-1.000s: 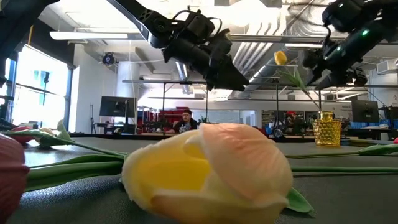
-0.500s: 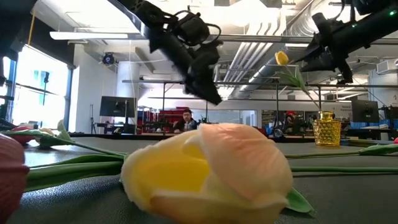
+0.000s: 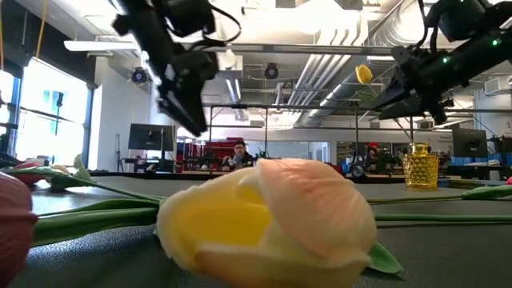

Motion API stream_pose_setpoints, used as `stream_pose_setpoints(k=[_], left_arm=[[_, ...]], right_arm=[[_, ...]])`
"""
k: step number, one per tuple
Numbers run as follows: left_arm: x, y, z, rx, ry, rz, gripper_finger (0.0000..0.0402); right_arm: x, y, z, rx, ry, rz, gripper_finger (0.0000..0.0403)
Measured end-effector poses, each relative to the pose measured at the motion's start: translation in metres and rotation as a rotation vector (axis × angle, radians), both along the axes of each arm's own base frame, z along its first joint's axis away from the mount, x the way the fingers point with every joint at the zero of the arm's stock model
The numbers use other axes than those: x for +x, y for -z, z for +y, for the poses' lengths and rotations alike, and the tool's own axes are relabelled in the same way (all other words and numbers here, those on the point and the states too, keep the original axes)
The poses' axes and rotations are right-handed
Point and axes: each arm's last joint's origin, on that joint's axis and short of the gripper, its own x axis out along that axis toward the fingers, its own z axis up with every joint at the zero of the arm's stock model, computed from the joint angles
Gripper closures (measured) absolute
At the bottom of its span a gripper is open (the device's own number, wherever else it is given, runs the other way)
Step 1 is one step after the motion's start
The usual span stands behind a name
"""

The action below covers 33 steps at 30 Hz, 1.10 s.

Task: Sort flowers into vase by color
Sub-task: Put the yellow flower into the yellow vase

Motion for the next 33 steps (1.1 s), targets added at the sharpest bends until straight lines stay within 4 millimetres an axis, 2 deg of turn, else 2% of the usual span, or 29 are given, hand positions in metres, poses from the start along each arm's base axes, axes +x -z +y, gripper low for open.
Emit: stream_pose_setpoints(k=[4, 11, 17, 25, 30, 33], left_arm=[[-0.005, 0.001, -0.011, 0.01, 0.051, -0.032, 0.0232], [0.016, 0.015, -0.044, 0.238, 0.545, -0.165, 0.0232], [0.039, 0.02, -0.07, 0.414, 0.862, -0.282, 0.0232], [0.083, 0.045, -0.091, 0.31, 1.142, -0.173, 0.0232], [0.104, 0.047, -0.102, 0.295, 1.241, -0.097, 0.0232], [0.109, 0.046, -0.107, 0.295, 1.275, -0.079, 0.0232]], right_arm=[[0.004, 0.007, 0.001, -0.023, -0.042, -0.036, 0.0252], [0.01, 0.001, 0.006, -0.044, -0.272, -0.11, 0.0252], [0.012, 0.005, 0.009, -0.061, -0.287, -0.063, 0.0252], [0.014, 0.005, 0.012, -0.061, -0.287, -0.063, 0.0252], [0.014, 0.006, 0.014, -0.055, -0.307, -0.06, 0.0252], [0.015, 0.006, 0.017, -0.054, -0.32, -0.061, 0.0252]])
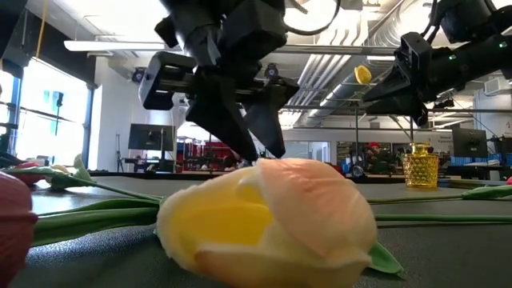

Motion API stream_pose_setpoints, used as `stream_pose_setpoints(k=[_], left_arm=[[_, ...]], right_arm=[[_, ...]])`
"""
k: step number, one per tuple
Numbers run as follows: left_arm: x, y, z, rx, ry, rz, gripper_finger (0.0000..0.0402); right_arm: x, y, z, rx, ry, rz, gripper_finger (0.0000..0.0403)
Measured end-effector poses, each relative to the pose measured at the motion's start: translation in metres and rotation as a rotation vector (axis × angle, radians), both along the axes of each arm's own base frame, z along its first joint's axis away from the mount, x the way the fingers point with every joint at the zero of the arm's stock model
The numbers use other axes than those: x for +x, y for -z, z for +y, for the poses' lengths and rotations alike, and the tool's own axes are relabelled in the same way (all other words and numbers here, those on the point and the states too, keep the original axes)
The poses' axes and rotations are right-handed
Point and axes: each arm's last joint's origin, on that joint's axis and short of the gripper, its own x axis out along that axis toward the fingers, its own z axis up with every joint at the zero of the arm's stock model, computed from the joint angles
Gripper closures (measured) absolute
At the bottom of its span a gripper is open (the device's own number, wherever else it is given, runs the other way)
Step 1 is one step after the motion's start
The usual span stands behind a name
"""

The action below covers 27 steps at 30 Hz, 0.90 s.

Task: Sort flowers into vase by color
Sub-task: Put the yellow flower into the yellow vase

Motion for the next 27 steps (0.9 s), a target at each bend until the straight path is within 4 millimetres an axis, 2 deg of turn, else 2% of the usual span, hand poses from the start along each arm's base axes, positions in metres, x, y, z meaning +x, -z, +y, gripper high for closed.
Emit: stream_pose_setpoints(k=[2, 4, 9, 16, 20, 27], left_arm=[[0.001, -0.003, -0.002, 0.009, -0.002, -0.009, 0.0232], [0.001, -0.008, 0.001, 0.066, -0.087, -0.013, 0.0232], [-0.002, -0.029, 0.027, 0.23, -0.555, -0.035, 0.0232], [-0.028, -0.051, 0.071, 0.113, -0.887, 0.067, 0.0232], [-0.053, -0.046, 0.088, 0.063, -1.025, 0.08, 0.0232], [-0.098, -0.028, 0.111, -0.082, -1.243, -0.043, 0.0232]], right_arm=[[0.0, 0.0, 0.001, -0.002, -0.002, 0.0, 0.0252], [0.0, 0.0, 0.002, -0.003, -0.007, 0.0, 0.0252], [0.001, -0.002, 0.004, -0.024, 0.021, -0.013, 0.0252], [0.002, -0.004, 0.003, -0.04, 0.042, -0.037, 0.0252], [0.001, -0.002, 0.003, -0.038, 0.04, -0.015, 0.0252], [0.001, -0.001, 0.003, -0.058, 0.033, 0.009, 0.0252]])
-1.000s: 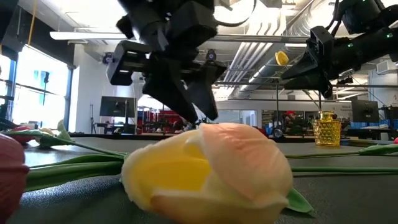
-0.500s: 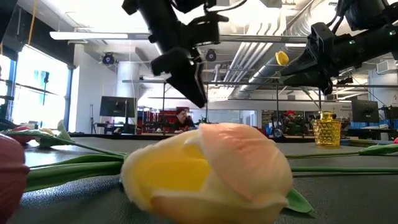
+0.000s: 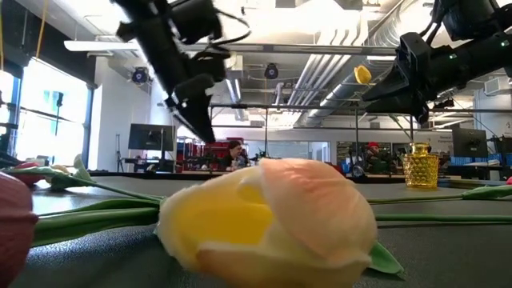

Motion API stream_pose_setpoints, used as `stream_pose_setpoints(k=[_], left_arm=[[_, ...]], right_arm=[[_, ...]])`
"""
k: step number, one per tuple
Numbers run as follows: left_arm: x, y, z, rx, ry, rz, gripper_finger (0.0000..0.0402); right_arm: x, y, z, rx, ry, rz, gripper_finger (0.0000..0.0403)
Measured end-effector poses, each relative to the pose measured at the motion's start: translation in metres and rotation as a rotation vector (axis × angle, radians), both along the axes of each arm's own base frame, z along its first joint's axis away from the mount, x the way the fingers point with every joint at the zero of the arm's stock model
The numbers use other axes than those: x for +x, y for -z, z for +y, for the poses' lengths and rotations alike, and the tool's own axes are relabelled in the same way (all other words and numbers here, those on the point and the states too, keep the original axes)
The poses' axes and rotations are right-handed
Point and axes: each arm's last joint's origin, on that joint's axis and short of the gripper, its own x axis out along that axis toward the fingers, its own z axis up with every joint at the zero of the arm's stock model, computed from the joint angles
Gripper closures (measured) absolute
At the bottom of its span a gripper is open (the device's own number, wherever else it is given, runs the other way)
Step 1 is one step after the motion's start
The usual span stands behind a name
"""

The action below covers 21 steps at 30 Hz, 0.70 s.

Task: Sort flowers into vase by color
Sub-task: Put the yellow flower into the yellow vase

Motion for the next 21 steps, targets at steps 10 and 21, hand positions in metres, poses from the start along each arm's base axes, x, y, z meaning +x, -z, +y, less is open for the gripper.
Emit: stream_pose_setpoints(k=[10, 21], left_arm=[[-0.041, 0.011, 0.036, -0.178, -0.718, -0.087, 0.0232], [-0.032, -0.033, 0.031, -0.552, -0.743, -0.012, 0.0268]], right_arm=[[0.002, -0.002, -0.012, -0.334, 0.227, 0.12, 0.0252], [0.012, -0.035, -0.021, -0.091, 0.175, -0.204, 0.0252]])
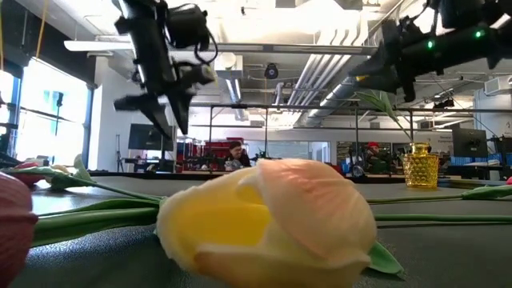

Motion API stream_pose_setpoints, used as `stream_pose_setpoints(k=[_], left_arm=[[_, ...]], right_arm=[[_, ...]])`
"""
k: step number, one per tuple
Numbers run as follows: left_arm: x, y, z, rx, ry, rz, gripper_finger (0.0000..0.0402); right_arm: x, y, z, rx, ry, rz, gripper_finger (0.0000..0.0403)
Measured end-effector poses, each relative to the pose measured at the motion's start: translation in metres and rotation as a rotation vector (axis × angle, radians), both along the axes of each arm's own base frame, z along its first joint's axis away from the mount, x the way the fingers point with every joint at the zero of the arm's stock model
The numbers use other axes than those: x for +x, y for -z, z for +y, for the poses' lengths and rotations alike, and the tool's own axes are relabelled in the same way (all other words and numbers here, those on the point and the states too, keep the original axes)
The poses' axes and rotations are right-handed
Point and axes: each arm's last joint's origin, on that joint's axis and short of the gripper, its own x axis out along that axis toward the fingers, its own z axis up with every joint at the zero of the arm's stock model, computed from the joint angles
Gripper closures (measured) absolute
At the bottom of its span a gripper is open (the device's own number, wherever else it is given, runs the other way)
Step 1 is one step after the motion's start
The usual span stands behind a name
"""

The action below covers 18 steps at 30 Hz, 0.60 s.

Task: Sort flowers into vase by color
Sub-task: Put the yellow flower into the yellow vase

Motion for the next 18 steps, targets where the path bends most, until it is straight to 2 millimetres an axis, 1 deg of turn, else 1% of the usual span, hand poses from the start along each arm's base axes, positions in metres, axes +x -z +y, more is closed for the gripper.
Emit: stream_pose_setpoints(k=[2, 4, 7, 10, 12, 14, 16, 18], left_arm=[[-0.005, -0.011, -0.011, -0.018, -0.048, 0.026, 0.0276], [-0.01, -0.021, -0.024, -0.014, -0.106, 0.01, 0.028], [-0.017, -0.037, -0.043, 0.016, -0.215, -0.077, 0.0281], [-0.022, -0.047, -0.057, 0.037, -0.311, -0.158, 0.0281], [-0.023, -0.049, -0.063, 0.059, -0.339, -0.185, 0.0281], [-0.022, -0.049, -0.067, 0.079, -0.327, -0.185, 0.0281], [-0.02, -0.046, -0.07, 0.104, -0.296, -0.168, 0.0281], [-0.015, -0.042, -0.071, 0.156, -0.223, -0.141, 0.0281]], right_arm=[[0.002, -0.006, 0.0, 0.101, -0.066, -0.035, 0.0252], [0.003, -0.013, -0.001, 0.178, -0.103, -0.039, 0.0252], [0.003, -0.019, -0.003, 0.238, -0.136, 0.023, 0.0252], [0.0, -0.021, -0.006, 0.248, -0.137, 0.116, 0.0252], [-0.003, -0.019, -0.008, 0.263, -0.138, 0.184, 0.0252], [-0.006, -0.015, -0.009, 0.298, -0.137, 0.236, 0.0252], [-0.008, -0.01, -0.009, 0.364, -0.136, 0.265, 0.0252], [-0.011, -0.005, -0.009, 0.447, -0.125, 0.287, 0.0252]])
